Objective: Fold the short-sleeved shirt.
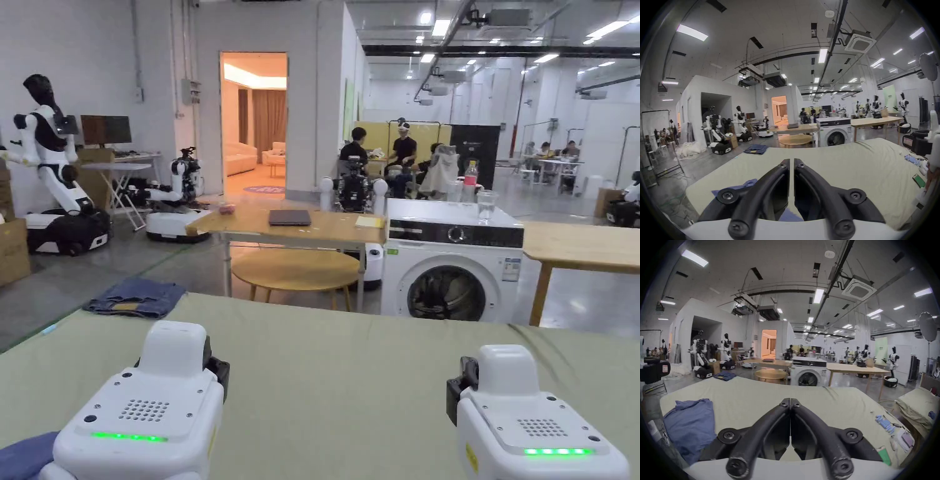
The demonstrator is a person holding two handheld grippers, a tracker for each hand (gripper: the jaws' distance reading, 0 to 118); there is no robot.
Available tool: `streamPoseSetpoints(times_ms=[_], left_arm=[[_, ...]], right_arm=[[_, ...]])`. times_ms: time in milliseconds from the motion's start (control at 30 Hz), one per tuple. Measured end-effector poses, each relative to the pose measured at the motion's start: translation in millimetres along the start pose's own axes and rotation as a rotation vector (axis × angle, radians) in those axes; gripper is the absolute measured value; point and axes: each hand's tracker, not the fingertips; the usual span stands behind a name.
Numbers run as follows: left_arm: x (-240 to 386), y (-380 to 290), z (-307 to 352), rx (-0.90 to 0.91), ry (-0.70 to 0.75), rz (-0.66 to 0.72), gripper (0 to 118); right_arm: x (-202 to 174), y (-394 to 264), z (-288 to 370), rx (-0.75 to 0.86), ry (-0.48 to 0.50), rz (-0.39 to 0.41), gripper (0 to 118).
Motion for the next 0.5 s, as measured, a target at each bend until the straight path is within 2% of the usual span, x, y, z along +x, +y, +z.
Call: streamPoseSetpoints(times_ms=[200,300,367,500], left_arm=[[-97.0,-7.0,40.6,-0.034,0.219,-0.010,0],[-137.0,-12.7,53.5,-0.074,0.299,-0.006,0],[-154.3,-17.8,49.7,-0.131,0.304,0.009,0],[-164.3,-46.7,-4.9,-0.365,0.139,0.026,0]], right_arm=[[-100.3,-4.7,-14.6,-0.001,0.217,-0.002,0],[-135.7,-10.9,-16.7,-0.021,0.302,0.005,0],[-152.0,-18.3,-23.0,-0.031,0.319,0.019,0],[-159.9,-30.6,-36.9,-0.053,0.337,0.037,0]])
